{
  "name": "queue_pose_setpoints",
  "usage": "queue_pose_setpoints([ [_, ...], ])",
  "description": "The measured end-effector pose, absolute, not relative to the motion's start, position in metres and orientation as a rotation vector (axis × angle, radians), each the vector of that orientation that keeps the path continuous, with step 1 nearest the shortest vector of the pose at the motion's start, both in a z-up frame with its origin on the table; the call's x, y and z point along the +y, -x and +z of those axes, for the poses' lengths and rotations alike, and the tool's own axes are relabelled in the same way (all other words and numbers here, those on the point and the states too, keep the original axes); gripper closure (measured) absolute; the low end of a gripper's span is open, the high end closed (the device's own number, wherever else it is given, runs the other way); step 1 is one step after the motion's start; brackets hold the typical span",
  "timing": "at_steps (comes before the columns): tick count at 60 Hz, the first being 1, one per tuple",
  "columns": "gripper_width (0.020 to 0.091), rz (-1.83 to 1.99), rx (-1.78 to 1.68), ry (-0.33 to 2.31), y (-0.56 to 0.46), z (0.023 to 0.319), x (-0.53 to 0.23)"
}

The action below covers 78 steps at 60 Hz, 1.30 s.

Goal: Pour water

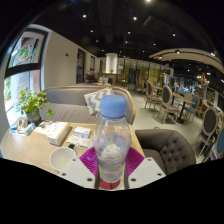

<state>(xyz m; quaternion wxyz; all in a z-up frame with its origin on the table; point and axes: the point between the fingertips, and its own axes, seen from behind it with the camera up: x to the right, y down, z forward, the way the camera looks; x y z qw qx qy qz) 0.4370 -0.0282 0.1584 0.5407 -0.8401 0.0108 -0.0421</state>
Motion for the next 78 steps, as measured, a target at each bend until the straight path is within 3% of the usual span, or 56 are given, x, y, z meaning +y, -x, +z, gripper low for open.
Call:
queue_pose_setpoints([
  [21, 0.0779, -0.005, 0.087, 2.051, -0.437, 0.070, -0.014],
  [31, 0.0742, -0.035, 0.070, 2.015, -0.435, 0.071, -0.014],
  [40, 0.0576, -0.041, 0.122, 2.054, -0.438, 0.069, -0.017],
  [43, 0.0503, -0.047, 0.141, 2.088, -0.440, 0.067, -0.023],
  [45, 0.0410, -0.047, 0.149, 2.110, -0.440, 0.067, -0.027],
  [48, 0.0234, -0.042, 0.154, 2.139, -0.437, 0.069, -0.036],
  [51, 0.0270, -0.049, 0.147, 2.169, -0.433, 0.074, -0.047],
  [54, 0.0238, -0.074, 0.137, 2.187, -0.430, 0.085, -0.061],
  [78, 0.0253, -0.166, 0.115, 2.316, -0.320, 0.187, -0.216],
])
